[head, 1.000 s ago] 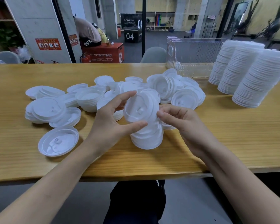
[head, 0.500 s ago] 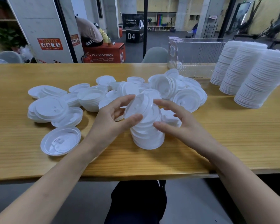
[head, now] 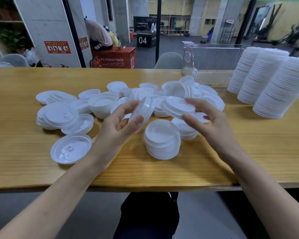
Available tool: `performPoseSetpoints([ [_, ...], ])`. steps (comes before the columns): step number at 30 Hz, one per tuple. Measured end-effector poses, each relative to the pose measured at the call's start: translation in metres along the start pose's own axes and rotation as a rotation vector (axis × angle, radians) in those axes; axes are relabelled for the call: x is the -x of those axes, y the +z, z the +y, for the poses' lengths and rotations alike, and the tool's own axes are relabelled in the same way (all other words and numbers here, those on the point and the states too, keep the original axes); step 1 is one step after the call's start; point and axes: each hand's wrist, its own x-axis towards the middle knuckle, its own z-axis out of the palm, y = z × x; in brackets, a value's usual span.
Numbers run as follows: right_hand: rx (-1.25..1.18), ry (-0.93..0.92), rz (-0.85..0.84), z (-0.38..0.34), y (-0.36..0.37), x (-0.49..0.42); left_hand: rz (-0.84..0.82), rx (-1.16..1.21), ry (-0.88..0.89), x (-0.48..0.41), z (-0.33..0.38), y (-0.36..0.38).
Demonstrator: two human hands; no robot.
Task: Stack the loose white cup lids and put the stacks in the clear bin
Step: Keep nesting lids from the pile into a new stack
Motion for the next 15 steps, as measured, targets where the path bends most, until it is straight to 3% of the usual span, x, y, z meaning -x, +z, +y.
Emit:
performPoseSetpoints([
  [11,-0.024,0.059,0.046,0.012,-0.009,0.009,-0.06,-0.007,0.004,-0.002,0.0,0.011],
  [15,-0.046,0.068,0.038,0.011,-0.01,0.012,0.005,-0.018,0.017,-0.003,-0.002,0.009],
])
